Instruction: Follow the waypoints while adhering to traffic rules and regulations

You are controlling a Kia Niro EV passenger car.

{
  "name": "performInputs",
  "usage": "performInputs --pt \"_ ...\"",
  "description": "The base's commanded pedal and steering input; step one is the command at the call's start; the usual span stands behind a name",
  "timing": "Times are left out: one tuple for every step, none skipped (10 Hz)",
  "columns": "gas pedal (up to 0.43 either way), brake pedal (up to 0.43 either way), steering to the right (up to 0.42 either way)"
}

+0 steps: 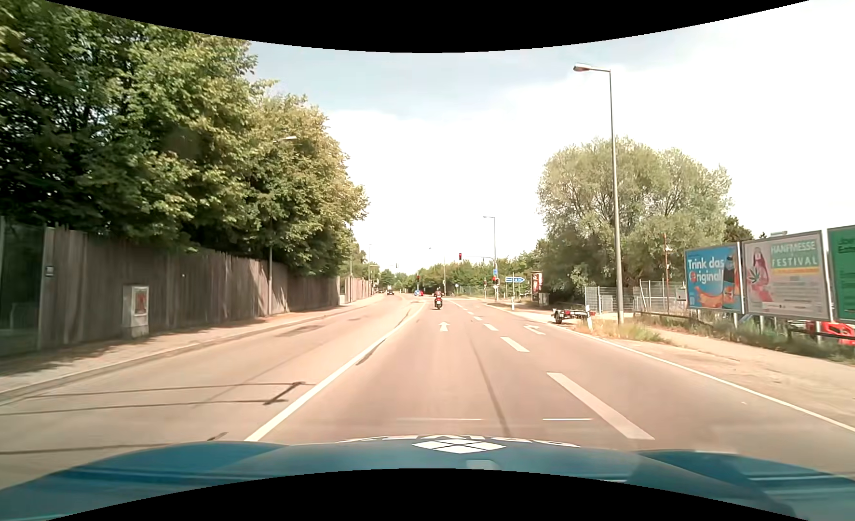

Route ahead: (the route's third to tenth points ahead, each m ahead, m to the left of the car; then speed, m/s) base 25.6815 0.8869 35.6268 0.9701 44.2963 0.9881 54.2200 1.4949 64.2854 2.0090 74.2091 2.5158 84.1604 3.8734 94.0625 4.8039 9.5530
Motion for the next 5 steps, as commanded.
performInputs --pt "0.0 0.189 -0.001" --pt "0.0 0.189 -0.001" --pt "0.0 0.189 -0.001" --pt "0.0 0.177 -0.001" --pt "0.0 0.177 -0.001"
